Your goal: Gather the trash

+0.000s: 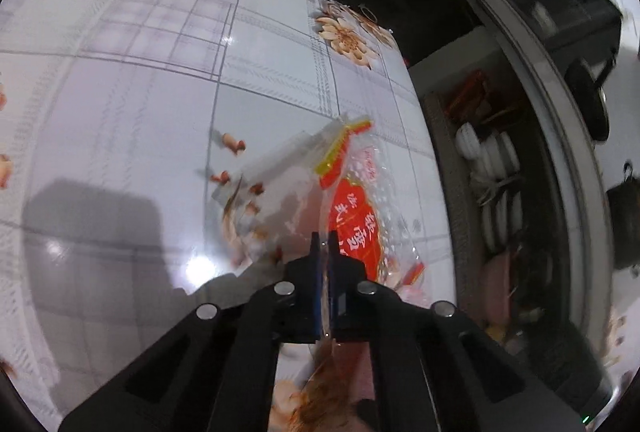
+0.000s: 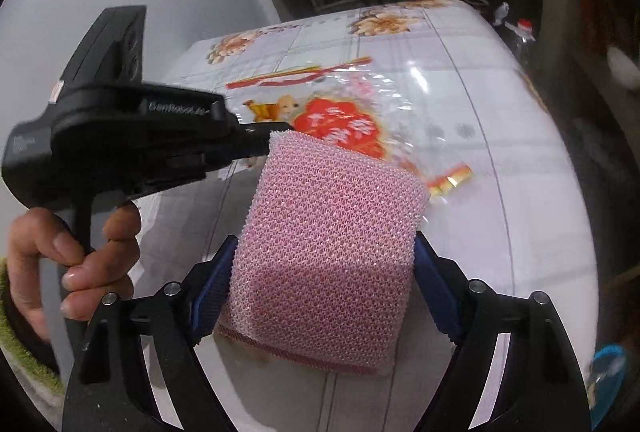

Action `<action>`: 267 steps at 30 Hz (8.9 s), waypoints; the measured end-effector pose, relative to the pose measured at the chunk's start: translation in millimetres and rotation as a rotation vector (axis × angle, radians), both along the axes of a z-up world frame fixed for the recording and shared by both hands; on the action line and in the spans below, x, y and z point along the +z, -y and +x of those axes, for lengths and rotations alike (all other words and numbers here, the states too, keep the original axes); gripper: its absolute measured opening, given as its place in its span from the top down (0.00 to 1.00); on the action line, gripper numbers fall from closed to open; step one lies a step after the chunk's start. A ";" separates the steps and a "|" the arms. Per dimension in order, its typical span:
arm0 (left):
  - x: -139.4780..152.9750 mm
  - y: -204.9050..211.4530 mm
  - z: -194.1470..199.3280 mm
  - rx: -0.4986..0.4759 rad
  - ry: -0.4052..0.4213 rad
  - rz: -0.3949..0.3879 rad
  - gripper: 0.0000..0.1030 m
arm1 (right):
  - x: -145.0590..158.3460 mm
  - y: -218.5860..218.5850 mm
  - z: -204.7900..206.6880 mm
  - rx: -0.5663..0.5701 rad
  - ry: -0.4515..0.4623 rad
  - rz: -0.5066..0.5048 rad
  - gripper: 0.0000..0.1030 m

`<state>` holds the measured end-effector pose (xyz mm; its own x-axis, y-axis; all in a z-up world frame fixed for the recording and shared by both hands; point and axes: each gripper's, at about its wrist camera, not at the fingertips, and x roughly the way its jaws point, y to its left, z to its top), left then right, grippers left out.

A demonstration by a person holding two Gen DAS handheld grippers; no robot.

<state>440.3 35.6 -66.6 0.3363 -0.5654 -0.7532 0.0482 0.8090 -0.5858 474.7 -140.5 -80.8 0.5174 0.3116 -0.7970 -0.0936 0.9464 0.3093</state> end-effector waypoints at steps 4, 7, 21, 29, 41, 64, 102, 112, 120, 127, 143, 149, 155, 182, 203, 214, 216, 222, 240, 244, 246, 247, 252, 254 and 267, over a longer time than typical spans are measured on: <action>10.7 0.1 -34.7 -0.090 0.041 0.061 0.99 | 21.0 15.8 -38.7 -0.019 0.021 0.046 0.24; 17.4 1.2 -74.6 -0.189 0.052 0.081 0.99 | 41.5 22.7 -75.2 -0.021 0.073 0.014 0.24; -2.4 -32.5 -245.8 -0.296 -0.020 0.026 0.97 | 1.8 -26.8 -207.1 0.085 0.021 -0.115 0.24; 1.8 -38.3 -269.3 -0.225 -0.024 -0.024 0.80 | -6.8 -26.3 -224.6 0.048 0.018 -0.090 0.24; -1.6 -29.1 -293.3 -0.184 0.016 -0.023 0.75 | -6.1 -24.9 -234.5 0.021 0.036 -0.075 0.24; 32.5 -16.1 -308.2 -0.203 0.190 0.028 0.95 | 15.3 8.8 -249.4 -0.103 0.074 0.038 0.25; 85.5 93.0 -336.8 -0.367 0.411 0.163 0.95 | 45.0 83.9 -309.7 -0.298 0.155 0.089 0.25; 95.7 114.7 -343.4 -0.385 0.475 0.213 0.95 | 45.5 97.1 -327.1 -0.341 0.171 0.099 0.25; 96.3 146.8 -349.1 -0.439 0.498 0.244 0.95 | 43.7 121.7 -341.7 -0.403 0.184 0.121 0.25; 92.5 195.0 -356.4 -0.528 0.513 0.255 0.95 | 37.2 160.2 -367.7 -0.503 0.187 0.137 0.25; 44.6 346.7 -324.6 -0.758 0.342 0.234 0.94 | -22.6 283.1 -465.7 -0.961 0.051 0.190 0.25; -9.4 421.1 -309.7 -0.835 0.189 0.280 0.94 | -60.6 301.2 -473.5 -1.016 -0.031 0.234 0.25; -56.2 486.0 -302.9 -0.888 0.079 0.309 0.94 | -81.5 314.7 -480.8 -1.038 -0.065 0.262 0.24; 13.4 397.0 -277.3 -0.754 0.160 0.241 0.37 | -137.9 341.6 -357.5 -0.849 -0.205 -0.025 0.16; 57.6 249.5 -288.5 -0.603 0.259 0.147 0.34 | -135.5 357.5 -391.3 -0.996 -0.090 -0.007 0.22; 57.7 224.0 -294.1 -0.590 0.269 0.145 0.34 | -213.2 369.9 -427.7 -1.118 -0.356 0.054 0.75; 56.4 219.8 -293.4 -0.584 0.264 0.148 0.34 | -227.5 374.9 -418.7 -1.122 -0.389 0.079 0.86; 52.2 207.4 -287.0 -0.543 0.250 0.157 0.34 | -241.1 370.3 -382.4 -1.064 -0.417 0.032 0.91; 75.7 163.5 -339.7 -0.455 0.402 0.220 0.19 | -86.2 277.1 -453.8 -0.937 -0.085 -0.208 0.33; 86.4 147.5 -362.8 -0.380 0.456 0.269 0.05 | -17.8 223.4 -461.4 -0.804 0.076 -0.225 0.12; 90.7 141.0 -372.2 -0.346 0.481 0.301 0.05 | 16.5 196.3 -467.5 -0.756 0.159 -0.250 0.07; 93.7 136.0 -378.0 -0.319 0.496 0.319 0.05 | 28.7 187.1 -469.2 -0.742 0.193 -0.264 0.07; 106.8 120.4 -396.4 -0.213 0.521 0.382 0.05 | 78.9 141.2 -474.3 -0.673 0.320 -0.310 0.07; 112.4 114.2 -406.2 -0.193 0.554 0.384 0.05 | 95.1 124.3 -474.9 -0.658 0.355 -0.316 0.07; 96.4 107.2 -431.4 -0.068 0.485 0.561 0.05 | 102.4 78.8 -465.3 -0.661 0.333 -0.373 0.07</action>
<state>8.9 -71.6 29.7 0.6826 -0.1710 -0.7105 0.2565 0.9664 0.0139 9.5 -219.3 21.6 0.7285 -0.3943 -0.5602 0.4868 0.8733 0.0184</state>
